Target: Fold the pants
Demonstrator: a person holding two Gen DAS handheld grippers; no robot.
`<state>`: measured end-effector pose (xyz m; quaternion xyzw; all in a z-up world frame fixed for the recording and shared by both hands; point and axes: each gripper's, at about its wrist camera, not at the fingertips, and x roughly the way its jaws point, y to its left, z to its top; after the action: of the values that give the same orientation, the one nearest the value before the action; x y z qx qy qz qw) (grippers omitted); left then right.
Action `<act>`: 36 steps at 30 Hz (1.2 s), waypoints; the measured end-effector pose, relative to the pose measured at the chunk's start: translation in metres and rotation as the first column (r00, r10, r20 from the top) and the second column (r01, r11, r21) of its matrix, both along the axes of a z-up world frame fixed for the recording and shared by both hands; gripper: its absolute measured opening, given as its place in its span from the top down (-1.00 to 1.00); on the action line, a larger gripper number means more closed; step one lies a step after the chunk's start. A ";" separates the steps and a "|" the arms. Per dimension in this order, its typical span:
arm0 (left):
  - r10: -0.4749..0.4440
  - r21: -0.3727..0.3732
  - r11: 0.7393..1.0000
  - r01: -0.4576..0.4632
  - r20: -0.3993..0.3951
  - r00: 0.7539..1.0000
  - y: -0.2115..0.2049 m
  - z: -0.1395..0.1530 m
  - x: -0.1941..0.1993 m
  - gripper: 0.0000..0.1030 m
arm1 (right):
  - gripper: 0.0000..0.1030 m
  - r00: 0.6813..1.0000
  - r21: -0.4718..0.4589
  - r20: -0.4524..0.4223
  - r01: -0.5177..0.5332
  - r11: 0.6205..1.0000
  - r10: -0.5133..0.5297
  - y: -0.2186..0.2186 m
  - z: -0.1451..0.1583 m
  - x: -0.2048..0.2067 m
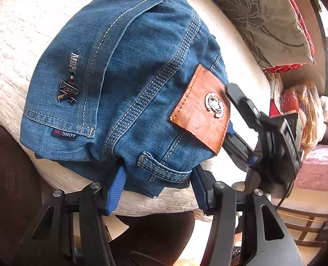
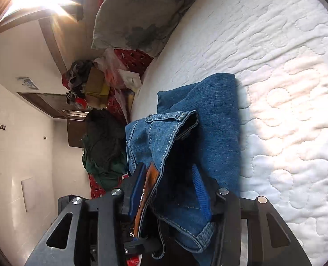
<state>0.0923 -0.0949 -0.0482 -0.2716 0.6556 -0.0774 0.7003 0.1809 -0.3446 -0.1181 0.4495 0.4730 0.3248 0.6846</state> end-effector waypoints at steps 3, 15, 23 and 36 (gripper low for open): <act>0.011 -0.026 1.000 -0.011 -0.003 1.000 0.003 0.003 0.007 -0.04 | 0.02 0.998 0.034 0.026 0.056 0.998 -0.057 -0.022 -0.002 -0.031; 0.051 -0.065 0.997 -0.051 -0.001 0.999 0.019 0.017 0.014 -0.04 | 0.28 0.958 0.444 -0.261 0.232 0.865 -0.123 0.021 -0.075 -0.083; 0.041 -0.071 0.997 -0.042 -0.011 0.999 0.014 0.015 0.023 -0.04 | -0.22 0.986 0.071 0.018 0.161 0.984 -0.163 0.007 -0.031 -0.099; -0.026 -0.029 0.999 0.025 -0.014 1.000 0.000 0.027 0.033 -0.03 | 0.46 0.994 0.026 0.007 0.108 0.994 -0.108 0.041 -0.035 -0.085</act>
<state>0.1252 -0.0947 -0.0212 -0.2738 0.6627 -0.0938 0.6907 0.0962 -0.3037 -0.1530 0.4817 0.4411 0.2950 0.6974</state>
